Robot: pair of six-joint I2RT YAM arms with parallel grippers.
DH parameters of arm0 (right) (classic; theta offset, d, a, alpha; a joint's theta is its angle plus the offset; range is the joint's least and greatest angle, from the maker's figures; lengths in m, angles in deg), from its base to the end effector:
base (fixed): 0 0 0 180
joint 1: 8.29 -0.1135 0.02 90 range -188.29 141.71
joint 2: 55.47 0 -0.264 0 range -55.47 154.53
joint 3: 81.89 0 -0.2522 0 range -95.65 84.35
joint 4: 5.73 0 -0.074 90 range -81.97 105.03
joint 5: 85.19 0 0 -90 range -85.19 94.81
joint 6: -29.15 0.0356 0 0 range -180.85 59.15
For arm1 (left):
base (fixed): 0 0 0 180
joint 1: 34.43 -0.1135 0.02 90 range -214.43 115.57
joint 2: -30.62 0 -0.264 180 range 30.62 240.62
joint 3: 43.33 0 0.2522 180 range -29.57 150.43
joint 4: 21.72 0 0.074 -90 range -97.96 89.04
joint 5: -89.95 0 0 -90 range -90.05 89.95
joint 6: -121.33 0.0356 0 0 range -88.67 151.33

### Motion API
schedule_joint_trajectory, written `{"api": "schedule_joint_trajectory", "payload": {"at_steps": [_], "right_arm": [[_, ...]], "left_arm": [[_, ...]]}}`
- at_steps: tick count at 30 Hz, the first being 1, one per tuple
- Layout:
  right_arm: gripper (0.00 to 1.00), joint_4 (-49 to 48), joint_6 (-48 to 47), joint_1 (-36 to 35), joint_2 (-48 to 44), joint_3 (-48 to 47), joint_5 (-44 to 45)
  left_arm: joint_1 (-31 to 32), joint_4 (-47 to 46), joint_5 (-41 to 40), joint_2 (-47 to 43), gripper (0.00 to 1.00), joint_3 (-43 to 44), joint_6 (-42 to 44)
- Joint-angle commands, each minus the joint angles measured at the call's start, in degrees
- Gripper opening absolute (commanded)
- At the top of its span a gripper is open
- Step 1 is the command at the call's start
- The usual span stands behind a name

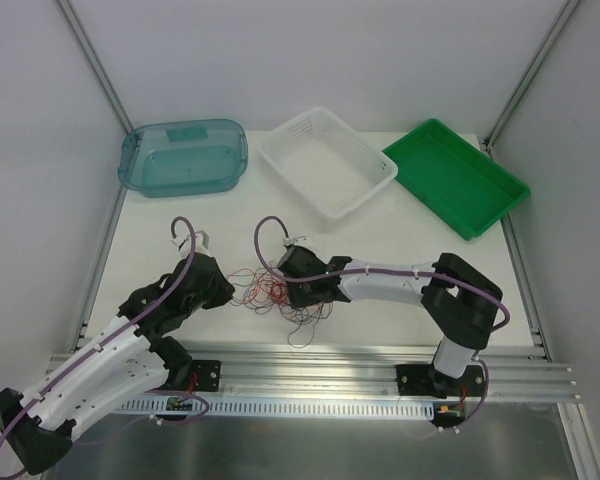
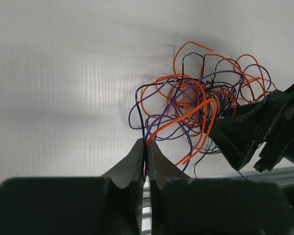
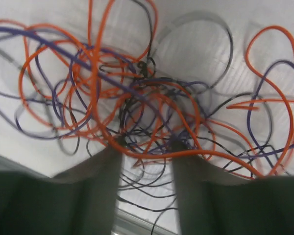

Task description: Untangle the cables

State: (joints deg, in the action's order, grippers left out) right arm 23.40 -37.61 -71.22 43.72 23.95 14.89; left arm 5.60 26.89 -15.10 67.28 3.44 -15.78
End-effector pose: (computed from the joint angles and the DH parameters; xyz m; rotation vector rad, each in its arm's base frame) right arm 0.1669 0.3129 0.1790 -0.7942 2.4138 0.3975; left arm 0.1142 -0.0838 0.2479 -0.2840 2.2527 -0.5364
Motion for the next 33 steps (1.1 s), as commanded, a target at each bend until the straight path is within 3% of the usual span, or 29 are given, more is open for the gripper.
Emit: {"api": "schedule_joint_trajectory", "payload": {"at_steps": [1,4,6,12,17,20,27,32,33], "right_arm": [[0.38,2.4,3.1,-0.3,-1.2,-2.1,6.7],[0.08,8.0,1.0,0.5,-6.4,-1.7,12.9],[0.01,10.6,-1.0,1.6,-10.1,-0.9,16.0],[0.01,24.6,-9.3,5.4,-29.5,-2.0,26.6],[0.01,30.6,-17.9,12.1,-43.3,-7.7,26.8],[0.01,33.2,-20.9,17.7,-49.4,-12.2,23.9],[0.01,34.5,-24.7,20.8,-55.8,-18.3,17.5],[0.01,35.2,-23.4,20.9,-54.1,-12.9,16.1],[0.06,35.1,-21.8,20.8,-53.7,-11.2,16.5]], "left_arm": [[-0.1,0.0,-1.1,-0.9,0.00,3.2,1.3],[-0.4,1.1,-5.1,-1.4,0.00,5.6,3.9],[-1.2,2.0,-8.8,-0.5,0.00,8.6,5.6],[-12.4,3.6,-10.8,6.3,0.00,15.5,13.8],[-25.1,3.6,-9.1,9.0,0.00,16.8,13.9],[-28.9,3.6,-7.0,9.7,0.00,16.5,13.3],[-29.7,2.9,-3.8,11.0,0.01,12.3,12.7],[-29.7,1.3,2.6,9.4,0.00,8.0,12.6],[-29.6,1.0,5.4,8.8,0.00,7.7,12.7]]}}
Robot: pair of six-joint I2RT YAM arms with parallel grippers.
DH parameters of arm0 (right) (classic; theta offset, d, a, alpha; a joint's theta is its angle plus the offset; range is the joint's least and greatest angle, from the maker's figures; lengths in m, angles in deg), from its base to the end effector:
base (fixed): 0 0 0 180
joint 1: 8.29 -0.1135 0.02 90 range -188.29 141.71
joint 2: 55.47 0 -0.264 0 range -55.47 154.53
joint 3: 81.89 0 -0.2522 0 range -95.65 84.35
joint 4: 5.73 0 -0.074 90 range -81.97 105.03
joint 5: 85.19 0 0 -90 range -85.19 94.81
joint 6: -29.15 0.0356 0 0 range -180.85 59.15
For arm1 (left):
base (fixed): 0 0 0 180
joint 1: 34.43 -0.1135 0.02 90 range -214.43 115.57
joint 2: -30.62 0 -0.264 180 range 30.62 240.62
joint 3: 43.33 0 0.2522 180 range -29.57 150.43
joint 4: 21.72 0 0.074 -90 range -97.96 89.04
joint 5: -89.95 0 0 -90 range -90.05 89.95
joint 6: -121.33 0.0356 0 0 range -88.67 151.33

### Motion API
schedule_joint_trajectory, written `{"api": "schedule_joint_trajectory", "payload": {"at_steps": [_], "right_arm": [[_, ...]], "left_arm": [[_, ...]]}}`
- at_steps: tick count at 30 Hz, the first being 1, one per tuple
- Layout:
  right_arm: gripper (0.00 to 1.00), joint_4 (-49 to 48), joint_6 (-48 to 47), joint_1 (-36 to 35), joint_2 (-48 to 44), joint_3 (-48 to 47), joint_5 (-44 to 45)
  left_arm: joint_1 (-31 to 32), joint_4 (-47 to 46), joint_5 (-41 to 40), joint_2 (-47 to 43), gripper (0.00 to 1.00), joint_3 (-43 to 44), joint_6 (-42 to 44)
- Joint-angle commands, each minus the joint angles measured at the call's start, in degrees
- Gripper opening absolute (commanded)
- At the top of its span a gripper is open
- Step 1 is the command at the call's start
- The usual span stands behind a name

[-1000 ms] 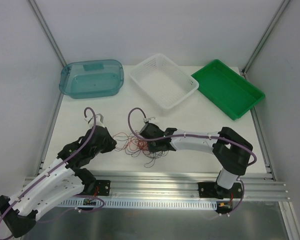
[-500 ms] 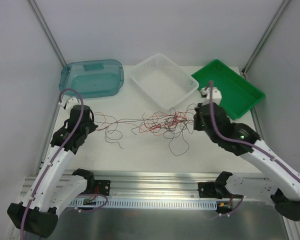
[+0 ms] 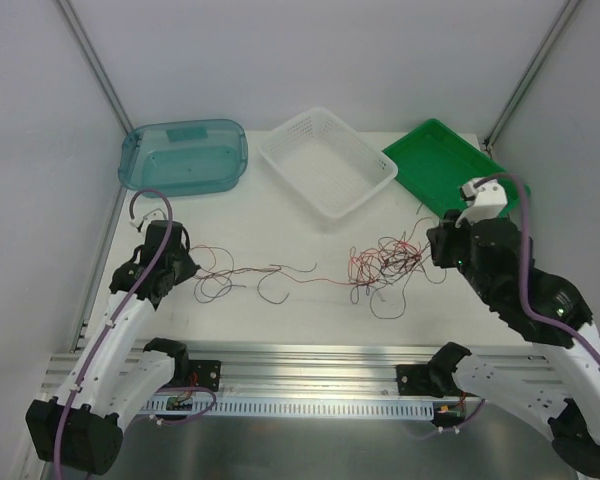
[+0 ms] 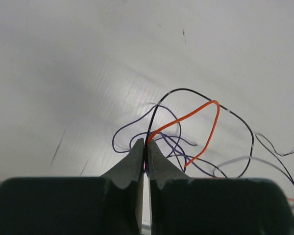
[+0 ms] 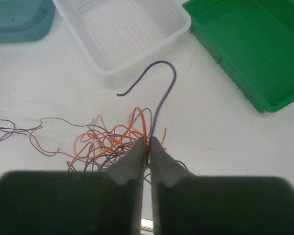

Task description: Untangle the cables

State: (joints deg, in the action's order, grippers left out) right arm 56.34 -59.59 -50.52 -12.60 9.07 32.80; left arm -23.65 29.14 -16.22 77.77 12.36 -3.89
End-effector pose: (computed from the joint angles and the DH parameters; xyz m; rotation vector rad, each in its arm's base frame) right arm 0.0872 0.0566 0.4462 -0.3100 1.7893 0.0860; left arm 0.1687 -0.0220 0.2717 -0.6201 2.1896 -0.0952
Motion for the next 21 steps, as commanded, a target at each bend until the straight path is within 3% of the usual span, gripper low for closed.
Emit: {"api": "schedule_joint_trajectory", "payload": {"at_steps": [1,2,3,6,10,11,12,15,17,21], "right_arm": [[0.17,2.4,1.8,0.2,3.3,7.2,-1.0],[0.32,2.7,3.0,0.2,4.9,8.7,-1.1],[0.56,2.6,3.7,0.1,5.8,10.0,-2.4],[0.72,-3.4,3.4,-0.5,7.7,15.7,-12.7],[0.81,-12.1,-0.9,-5.7,10.6,18.4,-22.6],[0.82,-13.6,-4.1,-6.8,12.0,18.2,-25.2],[0.85,-15.9,-5.5,-7.8,15.1,17.9,-26.7],[0.90,-21.1,-10.0,-11.5,20.8,16.4,-32.7],[0.90,-24.4,-13.4,-12.3,26.7,15.3,-36.1],[0.92,-25.8,-20.8,-14.3,38.0,8.1,-37.7]], "left_arm": [[-0.3,-1.7,8.6,-3.2,0.01,-1.9,1.1],[-0.3,-2.7,10.9,-3.8,0.02,-2.3,1.5],[-0.3,-3.2,15.8,-4.3,0.04,-2.6,2.2],[-0.3,-3.6,22.3,-4.4,0.12,-3.2,3.8],[-0.3,-5.5,30.6,-4.0,0.26,-3.5,5.6],[-0.4,-5.9,31.0,-4.2,0.34,-3.4,5.8],[-0.4,-6.7,31.4,-4.3,0.58,-3.3,6.5],[-0.3,-6.8,32.4,-4.4,0.85,-1.9,7.4],[-0.4,-6.8,31.6,-5.1,0.92,-1.5,6.9],[-0.3,-6.7,26.2,-7.9,0.93,-5.0,4.0]]}}
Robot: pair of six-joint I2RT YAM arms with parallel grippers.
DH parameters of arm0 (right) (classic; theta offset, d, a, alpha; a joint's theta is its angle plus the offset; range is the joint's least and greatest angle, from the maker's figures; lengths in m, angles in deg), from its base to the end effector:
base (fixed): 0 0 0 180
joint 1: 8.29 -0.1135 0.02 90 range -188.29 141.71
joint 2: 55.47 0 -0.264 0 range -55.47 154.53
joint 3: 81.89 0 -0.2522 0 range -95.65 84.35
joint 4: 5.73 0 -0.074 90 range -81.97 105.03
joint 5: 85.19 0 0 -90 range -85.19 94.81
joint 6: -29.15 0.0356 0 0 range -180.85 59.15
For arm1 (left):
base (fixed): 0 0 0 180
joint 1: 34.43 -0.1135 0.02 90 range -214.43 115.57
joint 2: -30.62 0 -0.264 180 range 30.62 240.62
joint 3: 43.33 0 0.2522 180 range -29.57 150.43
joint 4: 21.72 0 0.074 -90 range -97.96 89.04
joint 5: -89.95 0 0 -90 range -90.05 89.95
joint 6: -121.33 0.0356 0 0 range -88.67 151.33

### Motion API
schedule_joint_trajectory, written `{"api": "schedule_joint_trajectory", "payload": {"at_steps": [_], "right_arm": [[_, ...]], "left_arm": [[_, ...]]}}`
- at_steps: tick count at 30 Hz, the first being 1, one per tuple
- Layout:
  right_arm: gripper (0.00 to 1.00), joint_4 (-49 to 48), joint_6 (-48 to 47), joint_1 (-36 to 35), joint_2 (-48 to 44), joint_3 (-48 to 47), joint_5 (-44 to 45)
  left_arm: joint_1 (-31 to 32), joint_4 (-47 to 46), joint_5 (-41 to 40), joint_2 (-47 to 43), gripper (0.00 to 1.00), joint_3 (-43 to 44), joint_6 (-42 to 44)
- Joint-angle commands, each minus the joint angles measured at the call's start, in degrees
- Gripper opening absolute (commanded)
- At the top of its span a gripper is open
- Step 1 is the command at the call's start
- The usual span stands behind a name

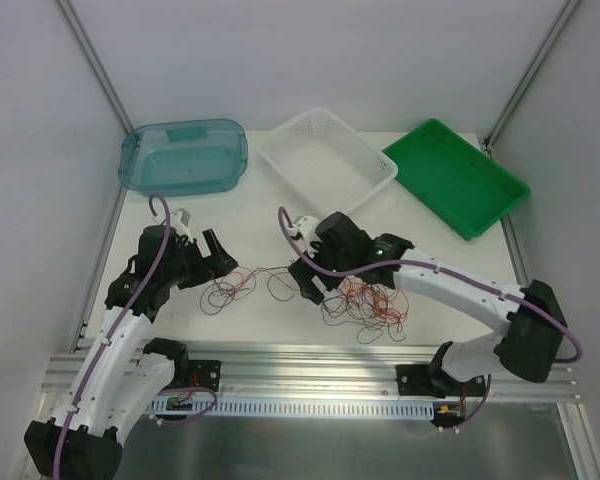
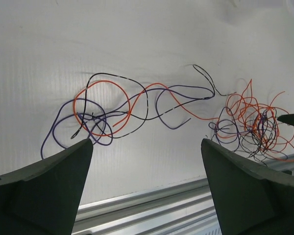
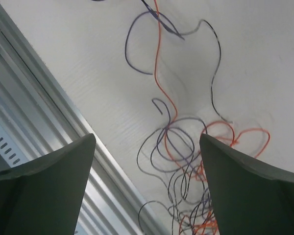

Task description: Untangle the cables

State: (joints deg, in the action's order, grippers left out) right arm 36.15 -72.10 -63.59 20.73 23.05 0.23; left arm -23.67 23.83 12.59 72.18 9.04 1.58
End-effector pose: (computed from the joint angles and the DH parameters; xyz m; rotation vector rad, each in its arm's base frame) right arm 0.1623 0.2394 0.2902 -1.3334 1.9568 0.4736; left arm 0.1553 -0.0374 0.2740 -0.2402 2.2198 -0.6355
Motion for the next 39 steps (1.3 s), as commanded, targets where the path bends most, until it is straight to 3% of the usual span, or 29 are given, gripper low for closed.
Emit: {"api": "schedule_joint_trajectory", "payload": {"at_steps": [1,5,13,16,17,19,20,23,29,34,39], "right_arm": [[0.92,-5.4,-9.5,-1.5,8.8,-7.4,-5.0],[0.93,-5.5,-14.6,-2.0,17.9,-13.6,-5.4],[0.90,-6.4,-19.2,-2.0,33.5,-23.2,-3.4],[0.76,-5.1,-19.8,-2.0,37.0,-26.1,-3.9],[0.56,-5.2,-20.0,-2.0,37.1,-26.2,-3.7],[0.32,-5.2,-19.9,-1.6,35.8,-25.9,-3.2],[0.15,-4.9,-19.5,-1.6,34.6,-25.5,-2.9],[0.01,-4.0,-18.6,-1.2,27.8,-23.3,-0.2],[0.01,0.7,-15.3,-0.7,11.9,-19.7,4.2],[0.01,1.9,-12.7,-0.7,5.0,-17.1,2.6],[0.01,1.9,-10.8,-0.8,1.8,-15.5,2.8]], "left_arm": [[-0.3,-1.4,-3.6,-2.6,0.93,-2.7,-2.3],[-0.3,-1.5,-6.4,-3.9,0.91,-7.1,-8.3],[-0.3,-1.9,-7.5,-5.4,0.91,-9.5,-9.0],[-0.3,-2.0,-6.7,-5.9,0.90,-9.5,-8.5],[-0.3,-2.0,-6.6,-6.1,0.90,-9.6,-8.1],[-0.3,-2.1,-6.1,-6.9,0.90,-9.8,-7.4],[-0.3,-2.1,-5.6,-7.2,0.90,-9.7,-6.5],[-0.4,-2.1,-4.6,-8.8,0.90,-9.3,-4.5],[-0.4,-2.5,-3.9,-11.7,0.91,-8.3,-4.0],[-0.3,-5.8,1.1,-9.8,0.90,-9.3,-3.6],[-0.3,-18.8,10.4,-4.7,0.90,-14.0,-4.5]]}}
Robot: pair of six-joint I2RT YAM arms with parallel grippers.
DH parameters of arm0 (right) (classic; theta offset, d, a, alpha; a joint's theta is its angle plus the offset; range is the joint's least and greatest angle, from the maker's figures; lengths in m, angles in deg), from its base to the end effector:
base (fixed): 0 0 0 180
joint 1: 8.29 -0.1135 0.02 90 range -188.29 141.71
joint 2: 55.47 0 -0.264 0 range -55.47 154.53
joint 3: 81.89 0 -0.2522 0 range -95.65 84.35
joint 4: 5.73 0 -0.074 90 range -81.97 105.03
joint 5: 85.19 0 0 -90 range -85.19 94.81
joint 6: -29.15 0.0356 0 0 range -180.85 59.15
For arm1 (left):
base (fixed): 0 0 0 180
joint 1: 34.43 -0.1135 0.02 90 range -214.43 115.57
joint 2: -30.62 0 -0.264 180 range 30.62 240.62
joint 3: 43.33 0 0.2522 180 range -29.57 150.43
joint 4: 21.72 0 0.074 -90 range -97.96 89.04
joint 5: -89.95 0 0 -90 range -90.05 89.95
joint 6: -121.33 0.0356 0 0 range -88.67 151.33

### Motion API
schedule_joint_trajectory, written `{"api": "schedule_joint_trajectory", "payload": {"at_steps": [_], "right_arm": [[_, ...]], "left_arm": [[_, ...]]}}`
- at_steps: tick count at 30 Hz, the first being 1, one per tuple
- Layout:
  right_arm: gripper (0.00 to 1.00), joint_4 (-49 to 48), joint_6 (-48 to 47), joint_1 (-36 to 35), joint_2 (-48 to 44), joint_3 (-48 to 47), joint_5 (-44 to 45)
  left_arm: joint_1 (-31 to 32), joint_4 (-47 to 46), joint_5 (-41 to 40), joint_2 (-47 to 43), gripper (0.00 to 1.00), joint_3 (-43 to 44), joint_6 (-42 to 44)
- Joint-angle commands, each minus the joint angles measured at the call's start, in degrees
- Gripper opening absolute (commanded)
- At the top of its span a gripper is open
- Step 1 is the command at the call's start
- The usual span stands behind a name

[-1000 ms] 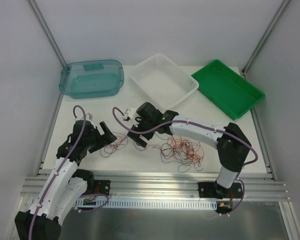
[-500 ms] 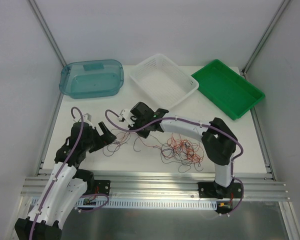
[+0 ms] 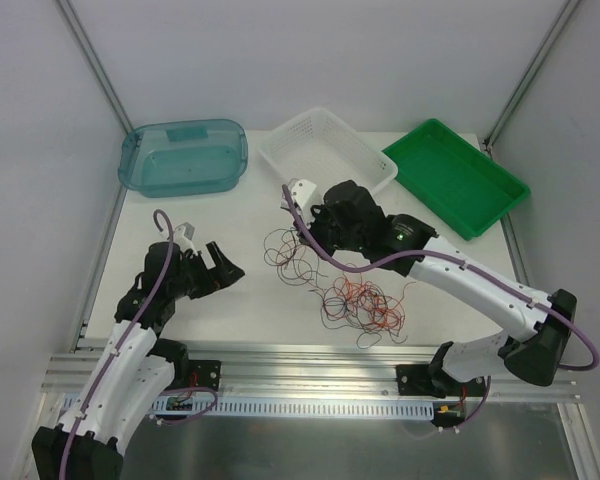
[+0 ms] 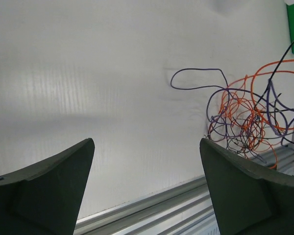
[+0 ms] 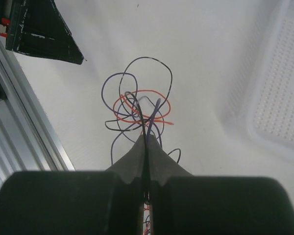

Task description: Untangle the cables

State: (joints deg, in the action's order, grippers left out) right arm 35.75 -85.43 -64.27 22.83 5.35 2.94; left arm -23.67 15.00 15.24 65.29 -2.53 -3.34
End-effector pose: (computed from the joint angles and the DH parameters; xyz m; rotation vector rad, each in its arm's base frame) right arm 0.1715 0.2562 0.3852 -1.3494 1.5604 0.3743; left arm 0.1426 -0.0366 0.2355 -0.2868 2.1567 -0.7465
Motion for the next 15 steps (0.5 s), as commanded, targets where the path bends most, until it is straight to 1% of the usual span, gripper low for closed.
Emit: {"api": "schedule_joint_trajectory", "payload": {"at_steps": [1,3,4,5,6,7,8,9,10,11,13,14,15], "right_arm": [[0.01,2.2,2.8,0.0,-0.7,2.4,0.3],[0.01,2.1,4.1,0.0,-1.2,2.5,0.6],[0.01,2.1,4.4,0.0,-1.7,2.5,1.1],[0.01,2.1,5.6,0.1,-2.0,2.5,1.3],[0.01,2.1,6.1,0.0,-2.3,2.4,1.4],[0.01,2.0,6.8,-0.1,-2.9,2.3,1.4],[0.01,2.0,7.3,-0.1,-3.2,2.2,1.5],[0.01,1.9,8.7,0.0,-3.7,2.0,1.4],[0.01,1.6,9.4,-0.1,-4.1,1.9,1.5],[0.01,1.5,10.0,-0.1,-5.0,1.8,1.5],[0.01,1.5,11.6,0.0,-5.6,1.5,1.4],[0.01,1.3,12.0,-0.1,-6.2,1.5,1.3],[0.01,1.1,12.9,0.0,-6.5,1.5,1.3]], "left_arm": [[-0.3,-12.5,10.8,2.8,0.90,-3.0,-0.8],[1.1,-17.0,12.5,3.7,0.90,-5.0,-2.0],[2.3,-22.0,12.5,3.6,0.90,-5.7,-2.6],[3.6,-24.5,11.7,3.4,0.90,-7.1,-2.6],[7.0,-26.6,10.9,3.2,0.90,-7.7,-2.5],[8.7,-29.7,9.7,3.1,0.90,-8.2,-1.4],[10.6,-31.0,6.1,2.9,0.90,-9.3,-0.6],[14.0,-32.1,4.3,2.9,0.90,-9.8,-0.1],[15.0,-33.3,3.1,2.8,0.90,-10.5,0.6],[15.8,-37.4,2.6,3.0,0.90,-12.3,0.7],[16.7,-42.4,2.4,3.5,0.88,-14.4,-0.6],[16.9,-47.2,2.4,4.0,0.87,-16.6,-0.7],[17.3,-49.0,1.9,4.3,0.87,-17.3,-0.8]]}}
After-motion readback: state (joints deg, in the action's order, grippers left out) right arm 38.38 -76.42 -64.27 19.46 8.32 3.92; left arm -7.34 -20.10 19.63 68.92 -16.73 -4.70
